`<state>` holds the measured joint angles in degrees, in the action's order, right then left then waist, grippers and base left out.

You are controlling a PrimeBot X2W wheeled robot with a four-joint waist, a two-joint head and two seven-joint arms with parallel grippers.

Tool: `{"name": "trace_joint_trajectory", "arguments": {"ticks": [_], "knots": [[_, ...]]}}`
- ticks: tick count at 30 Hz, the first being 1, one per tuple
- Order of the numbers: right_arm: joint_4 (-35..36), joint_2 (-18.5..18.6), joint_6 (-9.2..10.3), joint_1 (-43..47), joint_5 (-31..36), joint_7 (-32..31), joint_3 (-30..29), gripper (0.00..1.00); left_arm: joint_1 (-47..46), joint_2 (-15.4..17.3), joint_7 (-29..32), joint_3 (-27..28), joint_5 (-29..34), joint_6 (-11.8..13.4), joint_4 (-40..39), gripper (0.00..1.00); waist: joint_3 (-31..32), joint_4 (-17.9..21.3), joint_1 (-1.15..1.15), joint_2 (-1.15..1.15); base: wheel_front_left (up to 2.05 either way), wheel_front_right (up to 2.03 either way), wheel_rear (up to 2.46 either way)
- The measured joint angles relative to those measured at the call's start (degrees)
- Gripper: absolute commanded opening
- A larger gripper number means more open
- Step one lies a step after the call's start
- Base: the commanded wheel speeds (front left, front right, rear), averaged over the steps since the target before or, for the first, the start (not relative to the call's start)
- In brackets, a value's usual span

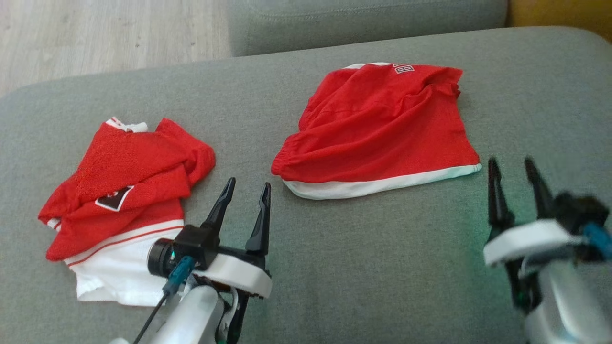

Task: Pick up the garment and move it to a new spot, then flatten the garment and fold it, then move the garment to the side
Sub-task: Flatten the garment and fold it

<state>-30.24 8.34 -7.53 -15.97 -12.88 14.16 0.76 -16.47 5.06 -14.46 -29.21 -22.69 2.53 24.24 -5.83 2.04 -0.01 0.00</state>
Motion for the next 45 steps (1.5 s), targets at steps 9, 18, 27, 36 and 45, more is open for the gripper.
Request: {"name": "trace_joint_trajectory", "arguments": {"ticks": [9,18,27,36,45], "knots": [[8.0,-4.2,0.00,7.0,3.4,-3.7,-4.1,1.00,1.5,0.1,0.0,1.1,0.1,0.0,-0.9,1.00,-0.6,-0.2,0.01,0.00,0.00,0.00,0.00],[2.0,-5.1,0.00,2.1,5.2,-9.3,-10.7,1.00,0.3,0.1,0.0,0.9,1.0,-0.5,-0.9,1.00,-3.2,-2.3,0.02,0.00,0.00,0.00,0.00],[-7.3,-5.5,0.00,-4.8,9.9,-11.2,-16.1,1.00,-1.3,0.1,0.0,0.0,1.2,-0.5,-0.9,1.00,-5.8,-4.1,0.02,0.00,0.00,0.00,0.00],[-15.1,-5.5,0.00,-9.2,11.7,-9.1,-17.2,1.00,-2.2,0.1,0.3,-0.5,1.3,-0.5,-0.8,1.00,-7.4,-5.5,0.02,0.00,0.00,0.00,0.00],[-19.0,-5.4,0.00,-11.8,13.6,-6.8,-17.7,0.81,-2.2,0.7,0.3,-0.5,1.2,0.0,-0.9,1.00,-7.7,-5.7,0.02,0.00,0.00,0.00,0.00]]}}
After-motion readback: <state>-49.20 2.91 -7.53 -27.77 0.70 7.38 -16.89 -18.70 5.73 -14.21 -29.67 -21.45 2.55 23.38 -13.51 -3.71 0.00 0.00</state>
